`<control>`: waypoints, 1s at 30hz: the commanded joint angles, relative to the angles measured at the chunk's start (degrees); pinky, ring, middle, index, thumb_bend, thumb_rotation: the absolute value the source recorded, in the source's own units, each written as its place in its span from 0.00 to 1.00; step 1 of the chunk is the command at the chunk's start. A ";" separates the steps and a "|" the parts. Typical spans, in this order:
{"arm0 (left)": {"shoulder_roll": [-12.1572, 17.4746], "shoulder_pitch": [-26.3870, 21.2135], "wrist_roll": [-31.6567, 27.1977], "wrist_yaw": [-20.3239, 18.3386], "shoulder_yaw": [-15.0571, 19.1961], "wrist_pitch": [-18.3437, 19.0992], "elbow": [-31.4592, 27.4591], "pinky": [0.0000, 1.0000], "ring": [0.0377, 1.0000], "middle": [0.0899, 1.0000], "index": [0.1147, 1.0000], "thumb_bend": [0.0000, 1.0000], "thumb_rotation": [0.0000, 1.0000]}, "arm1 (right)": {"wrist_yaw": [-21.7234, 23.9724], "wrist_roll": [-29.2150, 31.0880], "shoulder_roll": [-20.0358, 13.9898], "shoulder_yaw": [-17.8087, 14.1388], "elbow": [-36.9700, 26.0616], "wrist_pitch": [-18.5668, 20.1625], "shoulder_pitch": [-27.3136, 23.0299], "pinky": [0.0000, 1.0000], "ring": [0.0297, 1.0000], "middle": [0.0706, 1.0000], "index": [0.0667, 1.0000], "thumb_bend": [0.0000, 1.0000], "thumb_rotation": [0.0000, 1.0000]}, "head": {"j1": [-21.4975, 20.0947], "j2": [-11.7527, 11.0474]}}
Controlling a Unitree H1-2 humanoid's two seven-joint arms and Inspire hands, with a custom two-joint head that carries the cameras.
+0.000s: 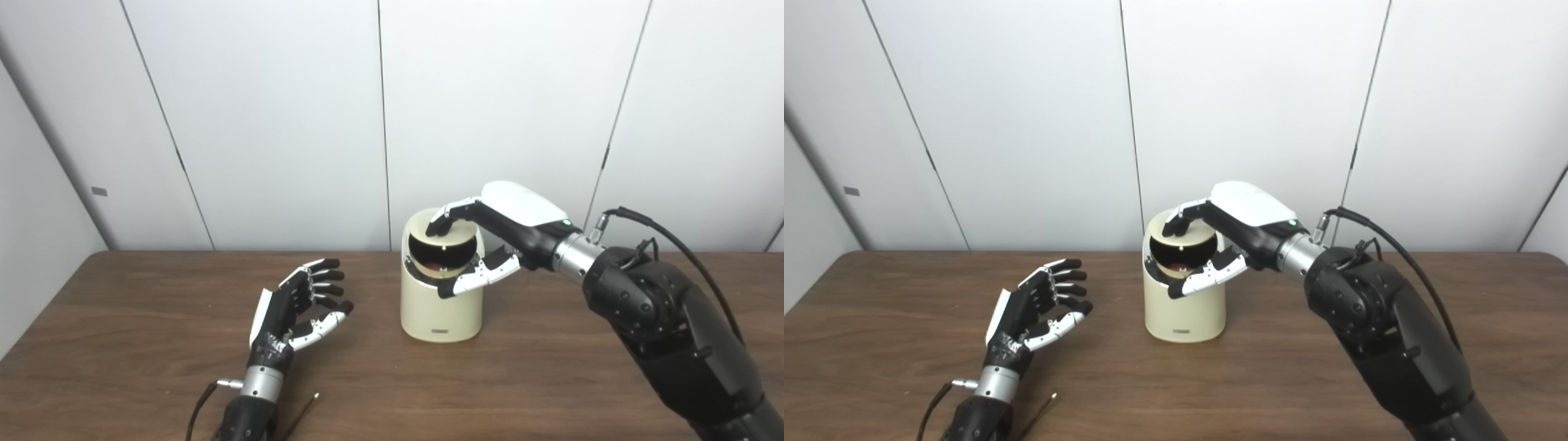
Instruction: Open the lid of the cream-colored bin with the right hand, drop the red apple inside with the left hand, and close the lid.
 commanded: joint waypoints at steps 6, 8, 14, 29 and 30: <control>-2.56 4.04 0.30 0.85 -0.76 1.01 2.20 0.54 0.62 0.67 0.72 0.59 0.06 | -0.49 -4.12 -1.67 0.93 -2.82 -4.23 -1.01 0.81 0.84 0.68 0.68 0.67 0.56 | 0.15 0.54; -2.53 4.03 0.34 0.88 -0.75 0.97 2.21 0.53 0.61 0.67 0.72 0.58 0.06 | -0.36 -4.84 -1.72 1.05 -3.05 -4.75 -0.63 0.85 0.84 0.68 0.68 0.67 0.57 | 0.15 0.54; -2.37 4.41 0.46 0.81 -0.83 1.45 1.36 0.54 0.61 0.67 0.72 0.57 0.05 | 0.90 -6.68 -1.86 1.24 -3.46 -5.27 0.25 0.83 0.84 0.68 0.68 0.68 0.57 | 0.25 1.04; -1.93 5.46 2.18 1.79 -0.86 2.09 -0.17 0.52 0.61 0.67 0.72 0.55 0.04 | 1.02 -10.66 -1.56 1.22 -0.19 -5.76 1.35 0.83 0.84 0.70 0.69 0.70 0.59 | 0.53 1.60; -1.92 5.52 2.07 1.71 -0.85 2.05 -0.22 0.52 0.61 0.67 0.72 0.55 0.04 | 1.01 -10.76 -1.58 1.11 0.13 -5.66 1.31 0.84 0.84 0.70 0.69 0.69 0.59 | 0.53 1.63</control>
